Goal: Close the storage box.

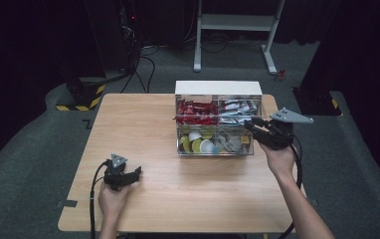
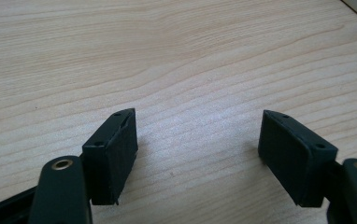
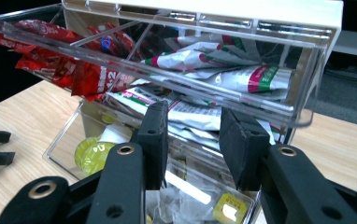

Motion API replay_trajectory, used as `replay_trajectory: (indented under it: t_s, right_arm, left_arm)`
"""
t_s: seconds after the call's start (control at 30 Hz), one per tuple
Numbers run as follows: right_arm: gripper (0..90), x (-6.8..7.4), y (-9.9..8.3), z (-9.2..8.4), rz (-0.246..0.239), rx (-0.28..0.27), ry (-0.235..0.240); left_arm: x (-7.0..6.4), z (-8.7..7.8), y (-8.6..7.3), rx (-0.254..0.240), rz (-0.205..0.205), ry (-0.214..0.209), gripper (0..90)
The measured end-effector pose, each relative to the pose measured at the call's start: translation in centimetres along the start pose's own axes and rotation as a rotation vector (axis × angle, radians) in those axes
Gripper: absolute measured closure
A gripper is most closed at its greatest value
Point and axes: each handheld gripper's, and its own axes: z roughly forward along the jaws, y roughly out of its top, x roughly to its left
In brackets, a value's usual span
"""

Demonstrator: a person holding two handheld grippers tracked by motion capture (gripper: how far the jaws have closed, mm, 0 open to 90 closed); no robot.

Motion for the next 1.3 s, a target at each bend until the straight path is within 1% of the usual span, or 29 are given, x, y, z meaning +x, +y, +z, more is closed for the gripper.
replay_trajectory:
  t_s: [0.1,0.27,0.6,0.7,0.73,0.77,0.93,1.1,1.3]
  right_arm:
    - [63.5,-0.1,0.2,0.2,0.001,0.01,-0.001]
    - [64.1,-0.2,0.6,0.3,0.001,0.006,-0.003]
    - [64.6,-0.2,1.1,0.6,-0.008,0.017,-0.015]
    - [64.5,-0.2,1.2,0.6,-0.004,0.013,-0.02]
    - [64.5,-0.2,1.3,0.6,-0.009,0.014,-0.022]
    - [64.3,-0.1,1.6,0.6,-0.014,0.004,-0.027]
    - [64.0,-0.1,2.0,0.4,-0.022,-0.01,-0.032]
    - [63.6,-0.3,2.3,0.4,-0.013,-0.015,-0.029]
    - [63.6,-0.6,2.4,0.2,-0.003,-0.017,-0.039]
  left_arm:
    - [0.0,0.0,0.0,0.0,0.0,0.001,28.8]
    - [0.0,0.0,0.0,0.001,0.002,0.001,29.0]
    - [0.0,0.0,0.0,0.0,0.001,0.001,29.0]
    - [0.0,0.0,0.0,0.0,0.002,0.002,28.9]
    - [0.0,0.0,0.0,-0.002,0.001,0.002,28.9]
    - [-0.1,0.0,0.0,-0.001,0.002,0.001,29.0]
    - [-0.1,0.0,0.0,-0.001,0.001,0.001,29.0]
    - [-0.1,0.0,0.0,0.0,0.002,0.001,28.9]
    - [-0.1,0.0,0.0,-0.001,0.001,0.001,29.0]
